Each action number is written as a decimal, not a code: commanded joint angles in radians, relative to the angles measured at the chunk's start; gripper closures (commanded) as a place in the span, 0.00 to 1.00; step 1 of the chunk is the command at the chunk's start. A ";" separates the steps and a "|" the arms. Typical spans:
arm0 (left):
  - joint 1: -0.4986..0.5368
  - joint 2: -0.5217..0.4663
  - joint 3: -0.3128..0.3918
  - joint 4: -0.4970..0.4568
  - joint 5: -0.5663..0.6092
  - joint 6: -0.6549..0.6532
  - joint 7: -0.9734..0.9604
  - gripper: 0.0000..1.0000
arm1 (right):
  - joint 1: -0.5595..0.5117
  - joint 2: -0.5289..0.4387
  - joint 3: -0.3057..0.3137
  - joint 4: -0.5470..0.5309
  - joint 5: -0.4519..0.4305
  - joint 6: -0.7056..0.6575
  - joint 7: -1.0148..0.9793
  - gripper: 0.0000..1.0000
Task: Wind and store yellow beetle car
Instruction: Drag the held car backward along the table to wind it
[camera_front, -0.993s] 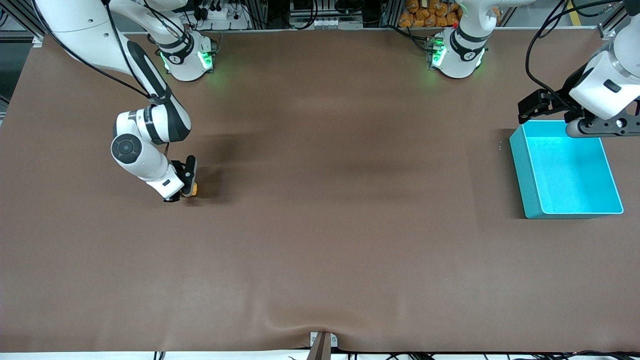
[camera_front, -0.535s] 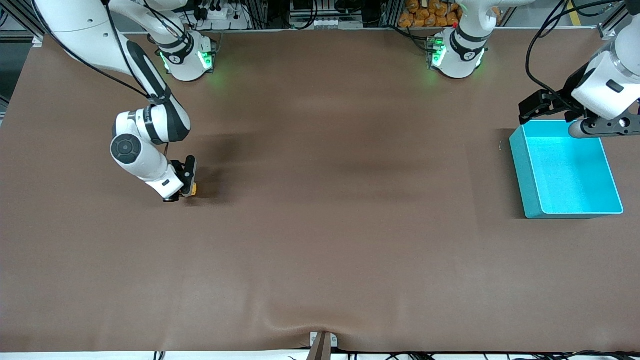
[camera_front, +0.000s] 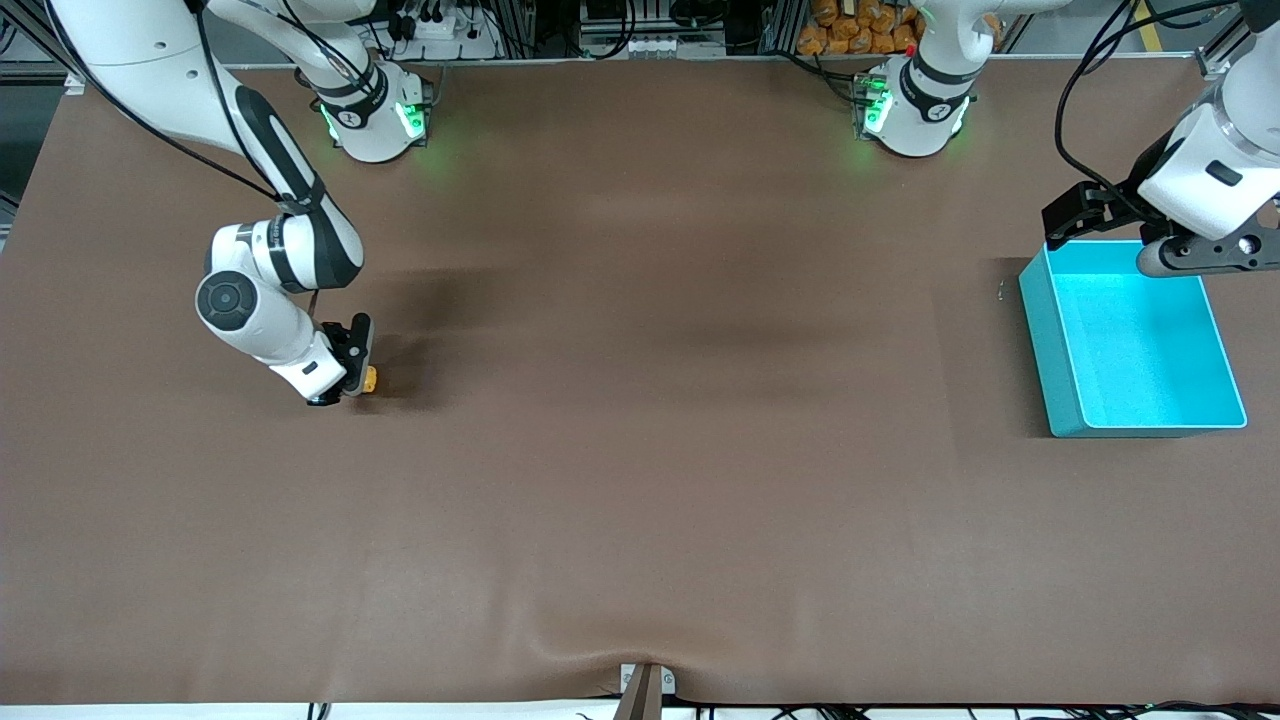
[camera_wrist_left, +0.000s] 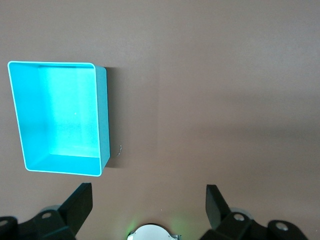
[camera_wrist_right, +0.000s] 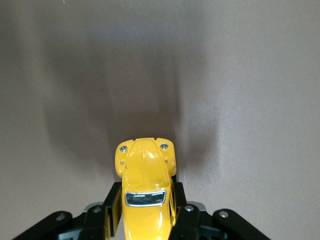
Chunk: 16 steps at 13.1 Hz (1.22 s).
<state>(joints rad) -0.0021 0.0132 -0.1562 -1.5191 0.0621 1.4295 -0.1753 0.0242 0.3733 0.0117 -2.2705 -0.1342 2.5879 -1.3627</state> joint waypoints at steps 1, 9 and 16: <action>0.001 -0.013 -0.003 0.000 0.018 -0.003 0.017 0.00 | -0.050 0.068 0.005 0.019 -0.016 0.031 -0.035 0.69; 0.005 -0.013 -0.002 0.002 0.018 -0.003 0.051 0.00 | -0.122 0.090 0.005 0.023 -0.015 0.032 -0.070 0.69; 0.005 -0.013 -0.002 -0.001 0.018 -0.003 0.060 0.00 | -0.194 0.137 0.005 0.066 -0.015 0.051 -0.187 0.69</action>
<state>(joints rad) 0.0005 0.0132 -0.1547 -1.5187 0.0621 1.4299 -0.1344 -0.1281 0.3842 0.0107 -2.2549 -0.1342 2.5843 -1.5038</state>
